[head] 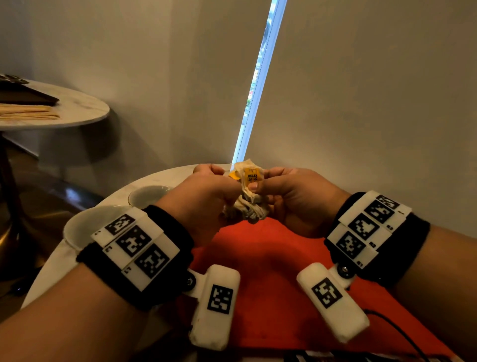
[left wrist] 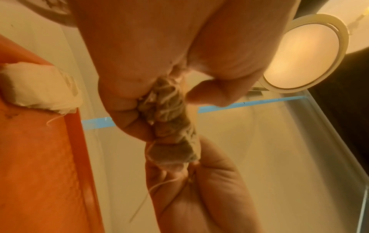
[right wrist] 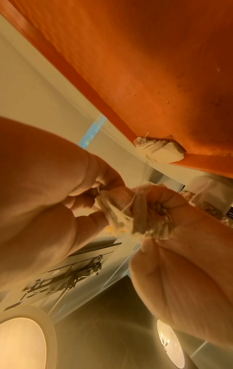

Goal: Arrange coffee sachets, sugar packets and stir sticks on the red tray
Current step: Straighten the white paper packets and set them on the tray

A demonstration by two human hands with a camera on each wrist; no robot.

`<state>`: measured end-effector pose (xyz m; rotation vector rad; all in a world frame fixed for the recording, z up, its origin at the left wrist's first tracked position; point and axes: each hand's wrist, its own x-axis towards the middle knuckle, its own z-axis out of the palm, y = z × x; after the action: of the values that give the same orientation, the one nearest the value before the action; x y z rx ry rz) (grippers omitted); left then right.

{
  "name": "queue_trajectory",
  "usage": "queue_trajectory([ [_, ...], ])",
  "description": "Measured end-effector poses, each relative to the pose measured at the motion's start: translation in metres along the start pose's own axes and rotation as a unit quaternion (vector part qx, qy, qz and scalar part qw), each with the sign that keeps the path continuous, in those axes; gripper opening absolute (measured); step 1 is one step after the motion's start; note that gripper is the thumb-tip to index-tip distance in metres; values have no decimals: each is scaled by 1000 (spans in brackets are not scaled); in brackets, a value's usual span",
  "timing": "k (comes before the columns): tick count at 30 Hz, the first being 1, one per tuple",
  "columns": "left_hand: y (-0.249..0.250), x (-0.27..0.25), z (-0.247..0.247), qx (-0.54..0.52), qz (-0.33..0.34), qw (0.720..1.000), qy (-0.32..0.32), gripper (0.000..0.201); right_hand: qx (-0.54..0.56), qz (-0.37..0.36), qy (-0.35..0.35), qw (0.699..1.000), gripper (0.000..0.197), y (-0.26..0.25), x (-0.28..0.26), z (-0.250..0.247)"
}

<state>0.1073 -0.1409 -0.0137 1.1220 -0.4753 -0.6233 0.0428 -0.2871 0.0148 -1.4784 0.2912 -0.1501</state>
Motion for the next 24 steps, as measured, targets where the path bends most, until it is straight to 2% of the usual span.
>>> queue_trajectory([
  [2,-1,4,-3,7,-1,1000,13,46,12,-8,15,1000,30,-2,-1,-1],
  [4,-1,6,-4,-1,9,1000,13,46,27,-22,33,999,37,-3,-2,-1],
  [7,0,7,-4,-79,22,996,27,48,58,-41,55,996,53,-3,-1,-2],
  [8,0,6,-1,-104,29,993,42,48,69,-47,57,995,53,-3,-1,-2],
  [10,-2,7,4,-119,42,990,65,42,87,-60,59,993,44,-3,-1,-3],
  [13,-6,8,7,-133,77,984,87,26,90,-72,57,992,42,-3,-1,-3],
  [15,-7,11,7,-144,96,980,97,25,95,-81,57,990,25,-5,-2,-1],
  [17,-8,12,9,-139,107,980,98,25,102,-86,57,989,18,-5,-3,1],
  [22,-11,10,14,-114,76,986,95,16,91,-95,59,990,21,-1,-4,9],
  [24,-11,7,13,-90,40,994,39,25,81,-94,52,991,17,2,-5,12],
])
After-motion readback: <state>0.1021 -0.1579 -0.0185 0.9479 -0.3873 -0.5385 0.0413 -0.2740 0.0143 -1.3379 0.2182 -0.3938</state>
